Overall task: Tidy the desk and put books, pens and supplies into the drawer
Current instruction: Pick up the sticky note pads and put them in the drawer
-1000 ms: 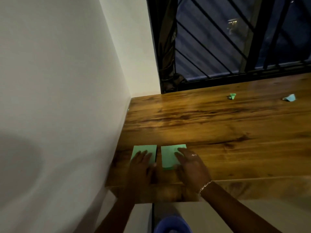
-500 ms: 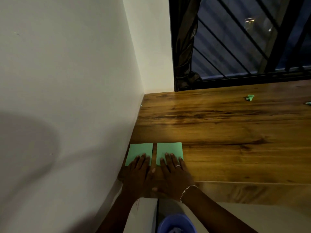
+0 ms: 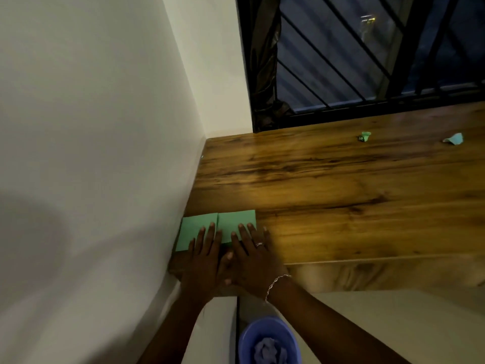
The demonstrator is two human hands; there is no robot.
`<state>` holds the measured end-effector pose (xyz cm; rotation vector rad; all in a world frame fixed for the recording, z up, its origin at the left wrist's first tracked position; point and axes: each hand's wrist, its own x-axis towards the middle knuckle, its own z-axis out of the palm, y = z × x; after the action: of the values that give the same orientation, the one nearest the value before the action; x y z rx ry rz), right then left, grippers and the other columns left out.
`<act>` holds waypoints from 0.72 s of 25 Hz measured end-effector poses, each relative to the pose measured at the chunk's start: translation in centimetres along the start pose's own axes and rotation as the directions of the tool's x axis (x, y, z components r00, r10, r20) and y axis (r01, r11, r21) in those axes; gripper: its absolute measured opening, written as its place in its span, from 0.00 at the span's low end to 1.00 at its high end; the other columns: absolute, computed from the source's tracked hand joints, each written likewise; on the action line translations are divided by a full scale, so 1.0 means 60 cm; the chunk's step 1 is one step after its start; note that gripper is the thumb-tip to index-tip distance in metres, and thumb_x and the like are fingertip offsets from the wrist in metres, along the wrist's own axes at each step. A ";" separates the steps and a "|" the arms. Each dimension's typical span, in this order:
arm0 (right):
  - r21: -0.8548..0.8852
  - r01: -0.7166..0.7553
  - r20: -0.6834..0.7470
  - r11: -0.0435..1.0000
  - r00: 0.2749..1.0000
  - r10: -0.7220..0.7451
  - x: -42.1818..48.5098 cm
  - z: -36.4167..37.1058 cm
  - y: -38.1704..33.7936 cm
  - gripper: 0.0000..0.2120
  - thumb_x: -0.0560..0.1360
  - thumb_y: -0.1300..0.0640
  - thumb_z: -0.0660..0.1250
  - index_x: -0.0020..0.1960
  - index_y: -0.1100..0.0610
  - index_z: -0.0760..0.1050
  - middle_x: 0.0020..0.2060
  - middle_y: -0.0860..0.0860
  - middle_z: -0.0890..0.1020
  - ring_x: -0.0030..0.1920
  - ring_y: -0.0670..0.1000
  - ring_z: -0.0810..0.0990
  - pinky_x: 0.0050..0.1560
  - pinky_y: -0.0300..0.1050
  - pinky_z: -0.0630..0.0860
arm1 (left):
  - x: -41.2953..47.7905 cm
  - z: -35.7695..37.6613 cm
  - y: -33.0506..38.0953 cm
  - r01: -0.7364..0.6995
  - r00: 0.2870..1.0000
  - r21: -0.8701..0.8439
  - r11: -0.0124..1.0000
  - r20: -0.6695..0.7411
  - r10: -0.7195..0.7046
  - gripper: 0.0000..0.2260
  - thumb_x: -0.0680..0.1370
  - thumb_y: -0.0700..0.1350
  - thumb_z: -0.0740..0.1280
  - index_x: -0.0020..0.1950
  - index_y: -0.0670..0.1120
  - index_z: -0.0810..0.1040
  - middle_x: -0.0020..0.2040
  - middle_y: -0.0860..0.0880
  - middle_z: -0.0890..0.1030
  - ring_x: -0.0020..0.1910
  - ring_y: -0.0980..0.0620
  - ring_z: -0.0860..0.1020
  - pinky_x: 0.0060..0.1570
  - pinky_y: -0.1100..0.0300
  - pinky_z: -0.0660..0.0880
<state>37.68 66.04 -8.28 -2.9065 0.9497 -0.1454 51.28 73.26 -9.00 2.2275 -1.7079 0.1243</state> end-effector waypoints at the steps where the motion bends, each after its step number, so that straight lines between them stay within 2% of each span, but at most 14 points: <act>1: -0.004 -0.005 -0.053 1.000 0.999 0.005 -0.020 -0.002 0.018 0.41 0.59 0.29 0.64 0.63 0.56 0.74 0.63 0.57 0.77 0.64 0.58 0.75 0.61 0.61 0.71 | -0.001 0.006 0.027 -0.044 0.999 -0.017 0.999 -0.030 0.044 0.27 0.81 0.59 0.42 0.71 0.43 0.61 0.70 0.41 0.66 0.75 0.53 0.47 0.71 0.55 0.48; 2: -0.005 -0.018 -0.115 1.000 0.993 0.017 -0.048 -0.001 0.040 0.38 0.62 0.33 0.64 0.64 0.56 0.73 0.64 0.57 0.76 0.65 0.57 0.74 0.64 0.60 0.70 | -0.005 0.017 0.062 -0.106 0.993 -0.034 0.994 -0.046 0.104 0.26 0.81 0.59 0.43 0.71 0.44 0.60 0.72 0.42 0.63 0.76 0.55 0.43 0.72 0.57 0.45; 4: 0.000 -0.051 -0.222 0.999 0.974 0.050 -0.119 0.008 0.088 0.28 0.71 0.42 0.59 0.65 0.57 0.71 0.64 0.57 0.75 0.67 0.58 0.71 0.67 0.58 0.65 | -0.023 0.045 0.144 -0.243 0.970 -0.098 0.965 -0.032 0.241 0.25 0.81 0.58 0.44 0.71 0.44 0.60 0.73 0.44 0.62 0.76 0.55 0.44 0.73 0.57 0.46; 5: -0.006 -0.089 -0.244 0.996 0.966 0.085 -0.162 0.018 0.111 0.26 0.72 0.45 0.57 0.65 0.58 0.69 0.64 0.57 0.75 0.68 0.58 0.69 0.67 0.56 0.62 | -0.036 0.061 0.187 -0.305 0.952 -0.128 0.944 -0.019 0.305 0.25 0.81 0.58 0.44 0.72 0.44 0.60 0.73 0.45 0.61 0.76 0.55 0.45 0.73 0.56 0.47; 7: -0.034 -0.208 -0.226 0.978 0.954 0.195 -0.265 0.048 0.157 0.27 0.73 0.44 0.56 0.66 0.59 0.67 0.64 0.58 0.75 0.68 0.57 0.67 0.69 0.54 0.59 | -0.069 0.105 0.272 -0.425 0.899 -0.167 0.890 0.032 0.436 0.26 0.81 0.59 0.44 0.72 0.45 0.60 0.74 0.48 0.60 0.76 0.57 0.45 0.73 0.58 0.47; 9: -0.041 -0.300 -0.141 0.953 0.946 0.292 -0.347 0.066 0.178 0.29 0.72 0.40 0.56 0.66 0.58 0.67 0.63 0.57 0.76 0.66 0.56 0.70 0.69 0.53 0.63 | -0.095 0.137 0.310 -0.479 0.859 -0.205 0.854 0.094 0.504 0.27 0.80 0.61 0.43 0.72 0.46 0.60 0.74 0.48 0.61 0.76 0.57 0.46 0.72 0.60 0.46; 12: -0.016 -0.569 -0.028 0.822 0.822 0.569 -0.551 0.109 0.205 0.31 0.69 0.37 0.56 0.65 0.56 0.66 0.61 0.56 0.78 0.63 0.55 0.76 0.63 0.49 0.72 | -0.147 0.195 0.430 -0.652 0.660 -0.279 0.705 0.249 0.709 0.31 0.79 0.62 0.42 0.67 0.41 0.66 0.69 0.39 0.69 0.71 0.46 0.60 0.68 0.55 0.57; 15: 0.058 -0.784 0.001 0.619 0.620 0.785 -0.758 0.167 0.180 0.29 0.70 0.38 0.55 0.63 0.56 0.66 0.59 0.57 0.79 0.61 0.56 0.77 0.60 0.48 0.75 | -0.206 0.248 0.552 -0.787 0.413 -0.329 0.522 0.347 0.842 0.33 0.79 0.62 0.43 0.64 0.37 0.71 0.66 0.34 0.71 0.65 0.39 0.67 0.62 0.49 0.65; 18: 0.105 -0.912 0.029 0.396 0.401 0.915 -0.952 0.215 0.124 0.31 0.65 0.38 0.68 0.60 0.57 0.70 0.55 0.57 0.81 0.57 0.56 0.80 0.57 0.48 0.77 | -0.303 0.295 0.674 -0.865 0.207 -0.359 0.352 0.384 0.900 0.35 0.79 0.63 0.42 0.62 0.37 0.74 0.65 0.35 0.72 0.64 0.37 0.70 0.60 0.45 0.69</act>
<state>-11.07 94.49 -25.60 -1.8293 2.2888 -0.1456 5.44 75.39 -22.15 0.8750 -3.0689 -0.3333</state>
